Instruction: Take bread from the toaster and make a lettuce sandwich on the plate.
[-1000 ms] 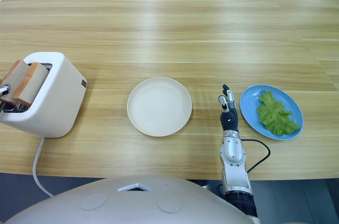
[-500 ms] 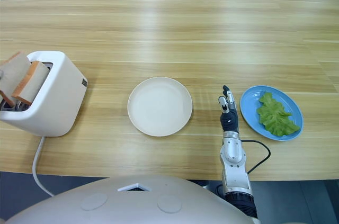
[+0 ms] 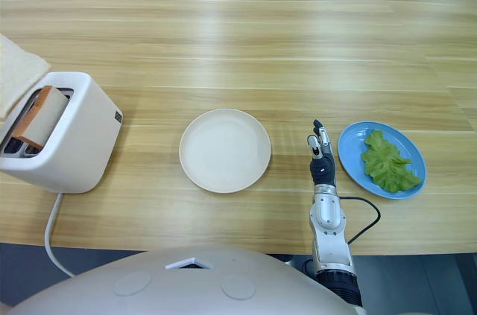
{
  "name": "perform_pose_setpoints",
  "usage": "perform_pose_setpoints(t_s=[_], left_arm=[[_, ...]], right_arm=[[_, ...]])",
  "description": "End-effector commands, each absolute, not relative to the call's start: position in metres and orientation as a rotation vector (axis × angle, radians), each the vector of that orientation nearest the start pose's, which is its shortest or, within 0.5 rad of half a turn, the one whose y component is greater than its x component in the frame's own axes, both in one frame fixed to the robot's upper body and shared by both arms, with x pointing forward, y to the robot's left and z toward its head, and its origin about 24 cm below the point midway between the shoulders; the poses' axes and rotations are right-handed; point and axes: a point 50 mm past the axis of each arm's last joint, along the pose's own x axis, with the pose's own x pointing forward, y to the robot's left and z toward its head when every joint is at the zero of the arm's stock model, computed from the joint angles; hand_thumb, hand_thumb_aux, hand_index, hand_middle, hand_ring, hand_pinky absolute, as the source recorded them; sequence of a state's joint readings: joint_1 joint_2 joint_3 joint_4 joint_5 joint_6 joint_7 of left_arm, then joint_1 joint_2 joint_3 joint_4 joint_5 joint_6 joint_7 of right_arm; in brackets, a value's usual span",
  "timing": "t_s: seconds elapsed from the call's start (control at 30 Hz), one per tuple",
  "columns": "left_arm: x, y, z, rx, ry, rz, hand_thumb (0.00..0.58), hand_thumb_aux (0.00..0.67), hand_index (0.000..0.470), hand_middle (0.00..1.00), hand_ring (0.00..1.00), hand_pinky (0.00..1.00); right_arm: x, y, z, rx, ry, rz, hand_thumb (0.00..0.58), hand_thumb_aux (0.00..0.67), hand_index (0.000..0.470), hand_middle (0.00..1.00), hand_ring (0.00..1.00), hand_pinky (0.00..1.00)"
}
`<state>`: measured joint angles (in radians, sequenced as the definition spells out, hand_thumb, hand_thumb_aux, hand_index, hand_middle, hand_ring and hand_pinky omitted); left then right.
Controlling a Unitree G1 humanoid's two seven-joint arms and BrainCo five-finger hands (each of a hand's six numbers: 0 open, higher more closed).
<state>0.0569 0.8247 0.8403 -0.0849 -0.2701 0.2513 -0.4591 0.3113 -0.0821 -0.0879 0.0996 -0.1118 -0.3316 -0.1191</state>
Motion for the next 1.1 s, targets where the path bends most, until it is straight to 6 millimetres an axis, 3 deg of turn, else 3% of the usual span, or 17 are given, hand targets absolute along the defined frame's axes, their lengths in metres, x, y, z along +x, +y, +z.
perform_pose_setpoints(t_s=[0.03,0.2,0.33,0.47,0.6,0.93,1.1], left_arm=[[0.187,0.368,0.233,0.4,-0.182,0.149,0.58,0.67,0.46,1.0,1.0,1.0],[0.207,0.302,0.232,0.289,-0.229,-0.101,0.58,0.67,0.46,1.0,1.0,1.0],[0.221,0.246,0.202,0.232,-0.155,-0.31,0.58,0.67,0.46,1.0,1.0,1.0],[0.227,0.206,0.161,0.245,-0.036,-0.455,0.58,0.67,0.46,1.0,1.0,1.0],[0.229,0.184,0.124,0.357,0.051,-0.566,0.58,0.67,0.46,1.0,1.0,1.0],[0.265,0.146,0.063,0.64,0.103,-0.778,0.58,0.67,0.46,1.0,1.0,1.0],[0.279,0.13,0.054,0.693,0.074,-0.831,0.58,0.67,0.46,1.0,1.0,1.0]], right_arm=[[0.175,-0.208,-0.01,-0.216,0.08,-0.236,0.0,0.0,0.0,0.0,0.0,0.0],[0.179,-0.204,-0.011,-0.213,0.08,-0.227,0.0,0.0,0.0,0.0,0.0,0.0],[0.181,-0.205,-0.01,-0.214,0.077,-0.222,0.0,0.0,0.0,0.0,0.0,0.0],[0.181,-0.205,-0.01,-0.216,0.077,-0.218,0.0,0.0,0.0,0.0,0.0,0.0],[0.18,-0.205,-0.01,-0.216,0.082,-0.211,0.0,0.0,0.0,0.0,0.0,0.0],[0.18,-0.204,-0.009,-0.217,0.083,-0.204,0.0,0.0,0.0,0.0,0.0,0.0],[0.18,-0.204,-0.009,-0.22,0.085,-0.197,0.0,0.0,0.0,0.0,0.0,0.0]])
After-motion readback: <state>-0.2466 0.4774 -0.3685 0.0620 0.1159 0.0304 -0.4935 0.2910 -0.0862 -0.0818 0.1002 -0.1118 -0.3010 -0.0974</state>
